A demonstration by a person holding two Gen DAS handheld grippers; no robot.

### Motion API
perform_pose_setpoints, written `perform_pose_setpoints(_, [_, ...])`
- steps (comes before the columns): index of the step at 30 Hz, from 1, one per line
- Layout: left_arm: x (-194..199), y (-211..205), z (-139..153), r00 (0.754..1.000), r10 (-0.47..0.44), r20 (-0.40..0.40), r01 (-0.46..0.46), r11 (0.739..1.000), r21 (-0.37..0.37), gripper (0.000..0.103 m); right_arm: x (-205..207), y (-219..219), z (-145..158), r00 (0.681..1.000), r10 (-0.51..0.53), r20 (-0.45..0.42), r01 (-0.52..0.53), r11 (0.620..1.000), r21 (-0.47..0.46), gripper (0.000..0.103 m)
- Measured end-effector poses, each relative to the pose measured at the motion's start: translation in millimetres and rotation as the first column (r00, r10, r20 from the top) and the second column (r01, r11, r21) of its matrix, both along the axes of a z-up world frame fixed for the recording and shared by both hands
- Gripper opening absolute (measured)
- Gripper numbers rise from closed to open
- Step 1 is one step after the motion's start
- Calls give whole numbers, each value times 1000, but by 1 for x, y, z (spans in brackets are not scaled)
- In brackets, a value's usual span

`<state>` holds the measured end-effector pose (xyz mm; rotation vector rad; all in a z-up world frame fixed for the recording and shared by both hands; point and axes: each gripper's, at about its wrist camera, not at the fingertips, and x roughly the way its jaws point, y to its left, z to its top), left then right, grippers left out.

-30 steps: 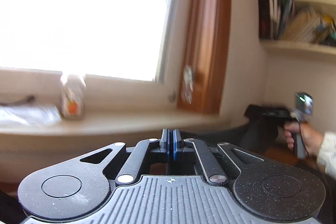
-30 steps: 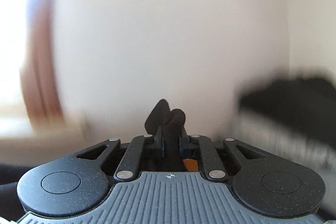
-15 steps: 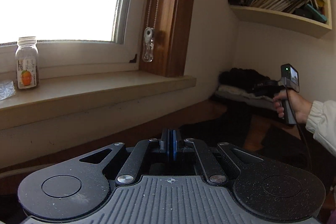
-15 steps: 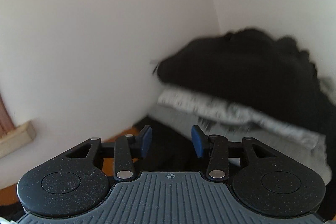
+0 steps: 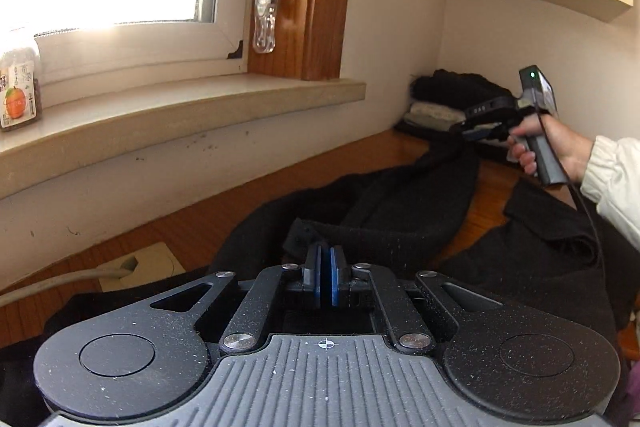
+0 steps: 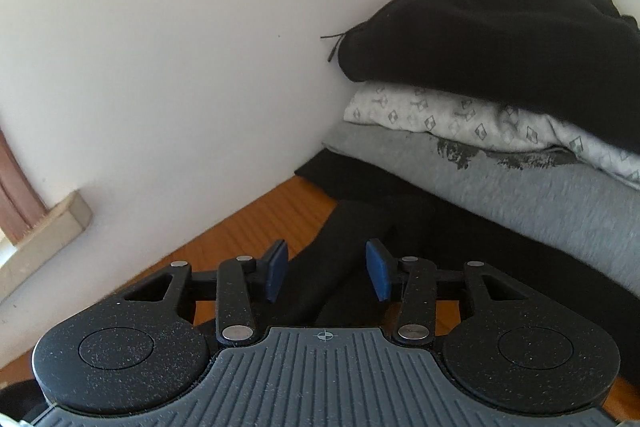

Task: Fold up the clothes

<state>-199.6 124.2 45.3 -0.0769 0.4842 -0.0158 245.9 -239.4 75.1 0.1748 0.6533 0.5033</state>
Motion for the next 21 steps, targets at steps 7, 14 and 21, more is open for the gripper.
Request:
perform_pose_setpoints(7, [0,1,-1,1000,5,-8,-4,1000,0,4,19,10,-9,999,-19,-50,16,998,-59,44])
perform_pose_setpoints(14, [0,2,-2,1000,2,-20,-2,1000,-2,4,31,22,-16,999,-18,-37,15,998,-66,44])
perform_pose_setpoints(21, [0,2,-2,1000,0,-26,0,1000,3,4,28,24,-17,999,2,34,1,997,-73,8])
